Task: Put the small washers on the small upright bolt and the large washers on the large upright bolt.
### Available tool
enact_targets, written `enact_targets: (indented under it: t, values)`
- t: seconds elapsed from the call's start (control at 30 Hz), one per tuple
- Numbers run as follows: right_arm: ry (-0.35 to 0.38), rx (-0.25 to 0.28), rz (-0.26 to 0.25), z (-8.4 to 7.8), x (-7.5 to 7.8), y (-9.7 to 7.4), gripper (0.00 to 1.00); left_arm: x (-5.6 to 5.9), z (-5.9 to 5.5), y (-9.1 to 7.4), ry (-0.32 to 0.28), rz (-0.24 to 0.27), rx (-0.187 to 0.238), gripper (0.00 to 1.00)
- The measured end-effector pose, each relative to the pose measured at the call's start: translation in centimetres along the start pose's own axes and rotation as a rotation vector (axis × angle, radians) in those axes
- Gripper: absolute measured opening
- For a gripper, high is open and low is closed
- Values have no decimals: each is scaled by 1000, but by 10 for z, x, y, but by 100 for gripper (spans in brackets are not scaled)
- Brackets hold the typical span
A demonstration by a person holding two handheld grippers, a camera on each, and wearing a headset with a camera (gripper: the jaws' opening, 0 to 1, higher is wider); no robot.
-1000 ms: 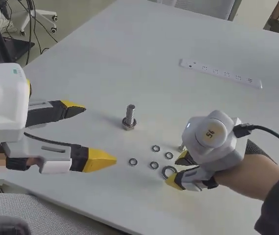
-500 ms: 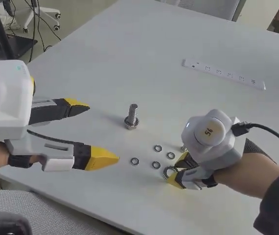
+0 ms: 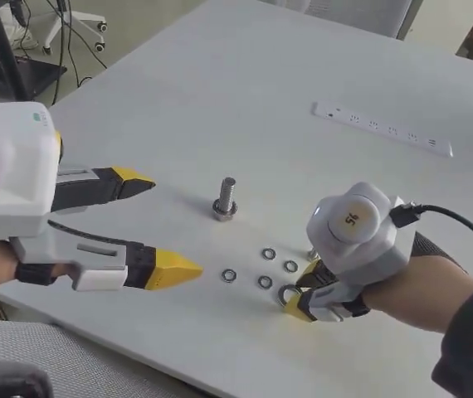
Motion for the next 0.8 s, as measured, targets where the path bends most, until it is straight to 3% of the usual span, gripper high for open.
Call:
enact_targets:
  t: [0.53, 0.8]
  values:
    - [-16, 4, -6, 6, 1, -5, 23, 2, 1, 1, 12, -11, -4, 72]
    - [-46, 14, -22, 23, 5, -19, 23, 1, 2, 0, 14, -11, 7, 72]
Point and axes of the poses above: the centre of the closed fingertips' face, and the gripper's own axes: y roughly forward along the fingers, x roughly to its right, z roughly out of its top, the point moved 3 cm from there along -y, roughly backward along the fingers, and after that the axes turned 10 degrees about x, right-handed, at the moved point
